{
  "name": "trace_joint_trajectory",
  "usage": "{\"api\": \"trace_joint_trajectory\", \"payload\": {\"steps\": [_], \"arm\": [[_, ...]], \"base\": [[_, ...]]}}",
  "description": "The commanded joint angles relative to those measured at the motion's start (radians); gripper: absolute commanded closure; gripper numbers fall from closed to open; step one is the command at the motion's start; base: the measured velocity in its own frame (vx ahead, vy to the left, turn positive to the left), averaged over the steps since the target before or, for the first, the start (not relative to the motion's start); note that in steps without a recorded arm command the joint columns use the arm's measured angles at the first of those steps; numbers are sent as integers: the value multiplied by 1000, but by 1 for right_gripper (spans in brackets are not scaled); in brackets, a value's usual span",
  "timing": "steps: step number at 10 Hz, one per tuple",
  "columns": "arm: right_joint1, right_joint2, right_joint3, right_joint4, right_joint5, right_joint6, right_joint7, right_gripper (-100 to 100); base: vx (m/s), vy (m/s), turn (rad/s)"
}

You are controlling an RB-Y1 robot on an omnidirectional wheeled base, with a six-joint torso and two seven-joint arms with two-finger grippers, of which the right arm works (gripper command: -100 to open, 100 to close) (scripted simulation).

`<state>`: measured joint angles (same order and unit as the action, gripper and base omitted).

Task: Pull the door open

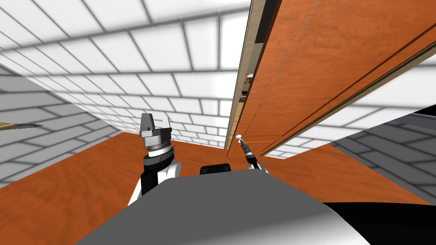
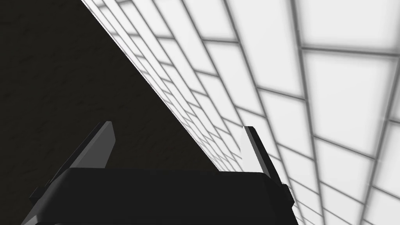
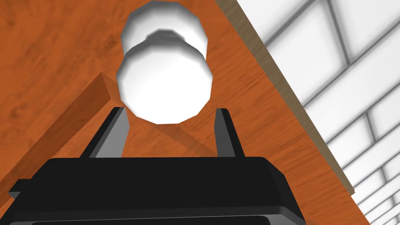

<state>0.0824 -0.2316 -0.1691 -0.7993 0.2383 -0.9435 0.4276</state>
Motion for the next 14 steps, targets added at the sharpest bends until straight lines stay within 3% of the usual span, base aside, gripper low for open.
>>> {"api": "trace_joint_trajectory", "payload": {"steps": [1, 7, 9, 14], "arm": [[-11, 13, 21, 22, -23, -9, -50, 100], [-15, 8, 29, 27, -88, -1, -189, 100], [-15, 8, 29, 27, -88, -1, -191, 100], [-18, 2, 36, 32, -155, 7, -307, 100]], "base": [[-64, -15, 149], [-41, -20, 85], [-28, -9, 33], [-40, -17, 86]]}}
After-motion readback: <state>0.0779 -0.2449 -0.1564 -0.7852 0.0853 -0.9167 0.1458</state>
